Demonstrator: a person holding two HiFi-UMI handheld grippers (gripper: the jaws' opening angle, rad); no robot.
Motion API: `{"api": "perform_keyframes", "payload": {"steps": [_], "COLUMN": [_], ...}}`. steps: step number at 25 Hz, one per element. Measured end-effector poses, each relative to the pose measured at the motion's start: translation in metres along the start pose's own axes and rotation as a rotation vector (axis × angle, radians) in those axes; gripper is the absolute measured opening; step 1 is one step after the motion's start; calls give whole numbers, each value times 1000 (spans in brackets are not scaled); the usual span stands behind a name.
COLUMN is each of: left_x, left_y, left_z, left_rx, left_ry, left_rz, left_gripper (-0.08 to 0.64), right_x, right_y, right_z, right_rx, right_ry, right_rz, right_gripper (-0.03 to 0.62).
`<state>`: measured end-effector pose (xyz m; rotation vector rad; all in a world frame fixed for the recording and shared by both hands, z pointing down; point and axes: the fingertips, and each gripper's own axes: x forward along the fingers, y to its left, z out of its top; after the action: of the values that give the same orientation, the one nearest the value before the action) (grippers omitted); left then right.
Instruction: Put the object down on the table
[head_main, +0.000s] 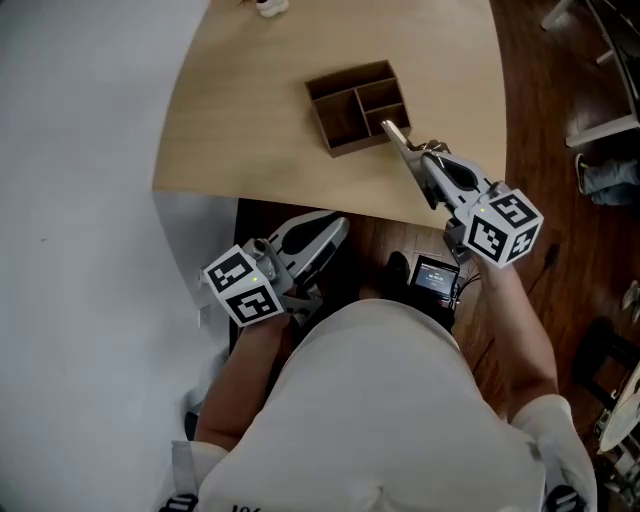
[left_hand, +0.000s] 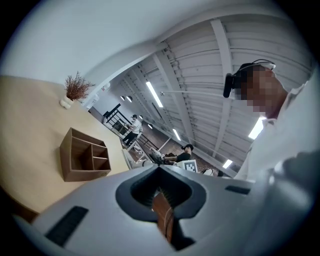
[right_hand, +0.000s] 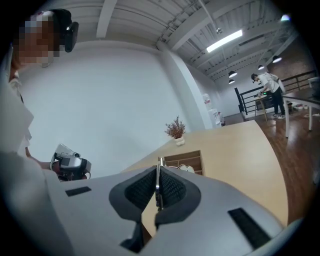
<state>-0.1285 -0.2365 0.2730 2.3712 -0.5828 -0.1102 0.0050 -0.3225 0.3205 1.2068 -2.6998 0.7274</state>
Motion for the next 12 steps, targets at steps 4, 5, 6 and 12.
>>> {"api": "perform_keyframes", "payload": {"steps": [4, 5, 6, 12], "left_x": [-17, -25, -32, -35], "left_y": [52, 70, 85, 106], "left_z": [27, 25, 22, 22], "left_rx": [-22, -31, -39, -62], "left_ry": [39, 41, 43, 68], "left_rz": [-61, -80, -96, -88], "left_gripper": [2, 2, 2, 2], "right_x": [50, 66, 80, 106], "right_y": [-3, -4, -4, -2], "right_z": [7, -1, -8, -2], "right_rx": [-4, -16, -29, -55], "right_ry": [-32, -32, -32, -49], "right_rz": [-79, -101, -121, -132], "right_gripper": [2, 2, 2, 2]}}
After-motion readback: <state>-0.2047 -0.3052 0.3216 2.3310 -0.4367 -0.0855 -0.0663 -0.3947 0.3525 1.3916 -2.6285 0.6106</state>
